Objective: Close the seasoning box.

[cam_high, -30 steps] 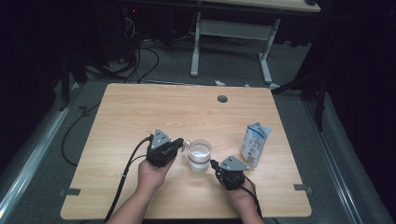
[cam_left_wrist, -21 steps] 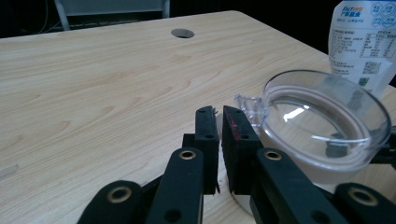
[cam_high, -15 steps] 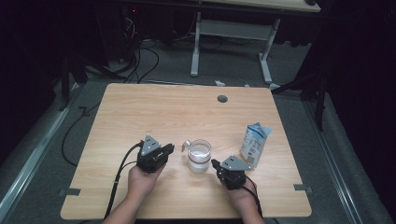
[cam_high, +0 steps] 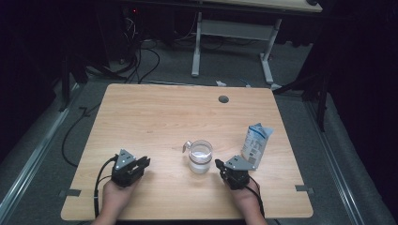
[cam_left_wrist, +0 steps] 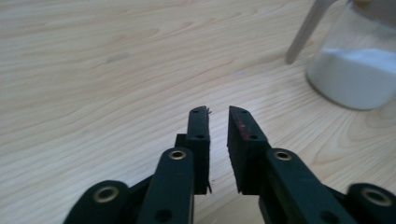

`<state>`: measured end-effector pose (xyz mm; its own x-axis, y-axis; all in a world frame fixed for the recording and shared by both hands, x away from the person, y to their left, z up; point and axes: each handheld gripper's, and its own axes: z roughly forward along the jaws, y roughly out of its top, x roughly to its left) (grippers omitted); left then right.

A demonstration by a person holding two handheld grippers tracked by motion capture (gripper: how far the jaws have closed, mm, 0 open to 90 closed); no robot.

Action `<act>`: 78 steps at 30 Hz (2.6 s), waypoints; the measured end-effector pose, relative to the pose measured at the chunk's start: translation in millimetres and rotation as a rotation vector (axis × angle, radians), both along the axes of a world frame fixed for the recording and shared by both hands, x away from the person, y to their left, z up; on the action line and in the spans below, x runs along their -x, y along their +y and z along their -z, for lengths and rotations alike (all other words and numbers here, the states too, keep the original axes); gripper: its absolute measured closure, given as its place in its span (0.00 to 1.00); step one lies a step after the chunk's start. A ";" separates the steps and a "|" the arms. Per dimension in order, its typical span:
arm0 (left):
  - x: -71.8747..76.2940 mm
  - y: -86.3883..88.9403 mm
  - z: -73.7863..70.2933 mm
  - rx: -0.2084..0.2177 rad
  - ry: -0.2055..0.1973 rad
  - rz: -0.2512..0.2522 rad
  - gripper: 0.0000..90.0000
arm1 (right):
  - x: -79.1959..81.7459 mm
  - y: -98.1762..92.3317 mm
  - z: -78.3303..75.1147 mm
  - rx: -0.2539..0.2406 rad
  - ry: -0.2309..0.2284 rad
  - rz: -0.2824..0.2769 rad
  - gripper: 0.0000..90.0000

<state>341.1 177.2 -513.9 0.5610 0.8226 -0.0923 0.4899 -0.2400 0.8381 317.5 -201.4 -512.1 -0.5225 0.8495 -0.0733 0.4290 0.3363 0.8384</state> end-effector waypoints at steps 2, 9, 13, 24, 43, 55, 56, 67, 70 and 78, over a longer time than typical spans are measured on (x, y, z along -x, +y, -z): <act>2.0 9.3 -0.7 -0.032 -0.013 -0.011 0.81 | -0.8 -2.3 -0.2 -0.007 0.003 0.007 1.00; 13.9 41.5 6.3 -0.041 -0.012 -0.074 0.62 | -5.4 -9.6 -4.0 -0.026 -0.004 0.041 1.00; 13.9 52.2 9.8 -0.013 0.009 -0.096 0.60 | -9.2 -6.0 -8.9 -0.002 -0.026 0.051 1.00; 23.0 53.5 12.4 -0.035 0.003 -0.105 0.56 | -17.5 0.5 -16.8 -0.005 -0.066 0.065 1.00; 31.2 51.1 11.2 -0.034 -0.015 -0.098 0.55 | -20.5 9.1 -18.1 0.001 -0.076 0.030 1.00; 26.7 42.5 9.5 -0.036 -0.023 -0.070 0.55 | -8.2 17.2 -16.6 0.018 -0.081 0.001 1.00; 26.6 42.3 9.7 -0.037 -0.019 -0.068 0.55 | -7.0 18.4 -16.5 0.015 -0.080 -0.006 1.00; 26.4 43.9 10.1 -0.029 -0.018 -0.069 0.55 | 4.1 36.2 -16.4 0.030 -0.087 -0.067 1.00; 26.5 43.9 9.7 -0.030 -0.019 -0.068 0.55 | 6.7 41.0 -16.5 0.036 -0.090 -0.085 1.00; 26.7 44.5 9.5 -0.024 -0.017 -0.071 0.55 | 11.3 50.1 -15.7 0.035 -0.091 -0.120 1.00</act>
<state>314.4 221.6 -523.4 0.5023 0.8624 -0.0629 0.4926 -0.2256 0.8405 306.2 -151.3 -496.4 -0.6098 0.7775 -0.1539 0.3064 0.4103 0.8590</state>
